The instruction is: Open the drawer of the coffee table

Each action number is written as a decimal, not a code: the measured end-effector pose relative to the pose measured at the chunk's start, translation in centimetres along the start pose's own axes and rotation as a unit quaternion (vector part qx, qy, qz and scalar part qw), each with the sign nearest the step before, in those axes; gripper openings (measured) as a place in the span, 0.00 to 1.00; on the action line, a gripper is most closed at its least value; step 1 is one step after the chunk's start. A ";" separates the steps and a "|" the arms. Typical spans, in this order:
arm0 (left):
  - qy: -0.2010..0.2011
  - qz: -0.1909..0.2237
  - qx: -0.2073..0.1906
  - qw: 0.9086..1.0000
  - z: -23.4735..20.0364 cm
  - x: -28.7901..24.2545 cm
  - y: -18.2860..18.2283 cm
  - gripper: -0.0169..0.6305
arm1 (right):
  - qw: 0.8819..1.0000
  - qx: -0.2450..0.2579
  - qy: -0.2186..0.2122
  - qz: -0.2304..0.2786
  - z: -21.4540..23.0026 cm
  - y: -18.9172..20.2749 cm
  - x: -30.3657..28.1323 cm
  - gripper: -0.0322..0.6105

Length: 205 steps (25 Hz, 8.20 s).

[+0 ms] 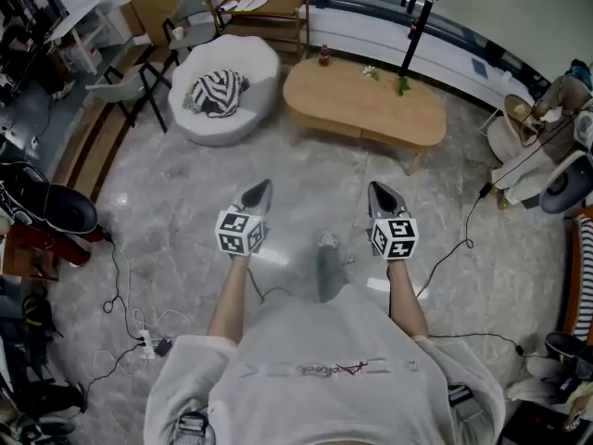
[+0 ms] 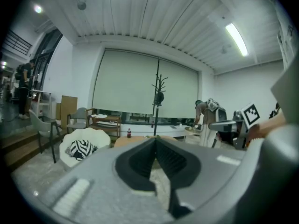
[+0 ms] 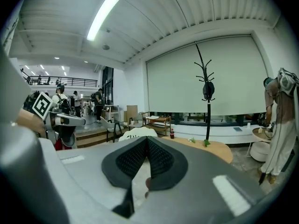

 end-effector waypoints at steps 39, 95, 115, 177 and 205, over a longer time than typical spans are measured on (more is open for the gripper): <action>-0.049 -0.010 -0.008 0.999 -14.1 -32.3 -15.6 0.03 | 0.999 -0.004 -0.052 -0.003 22.0 -13.1 -33.3 0.06; 0.166 -0.146 0.055 0.974 -36.4 -61.4 -10.2 0.03 | 0.980 -0.090 0.101 -0.143 23.7 -9.9 -59.7 0.06; 0.144 -0.223 0.076 0.961 -31.2 -57.4 8.3 0.03 | 0.971 -0.132 0.081 -0.182 21.1 7.8 -54.3 0.06; 0.099 -0.068 -0.037 0.992 -44.7 -79.1 45.9 0.45 | 0.989 -0.117 0.070 -0.052 40.2 51.4 -72.1 0.47; 0.133 -0.057 -0.050 0.988 -45.1 -81.7 44.5 0.34 | 0.992 -0.093 0.049 -0.072 39.9 50.5 -73.1 0.34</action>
Point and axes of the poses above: the fingertips, and each gripper's own axes: x backward along the fingers, z to its right, y out of its underside, the point moved 6 cm from there along x, backward along the fingers, and after that the axes turned 5 degrees about -z, right-handed, at the moved point
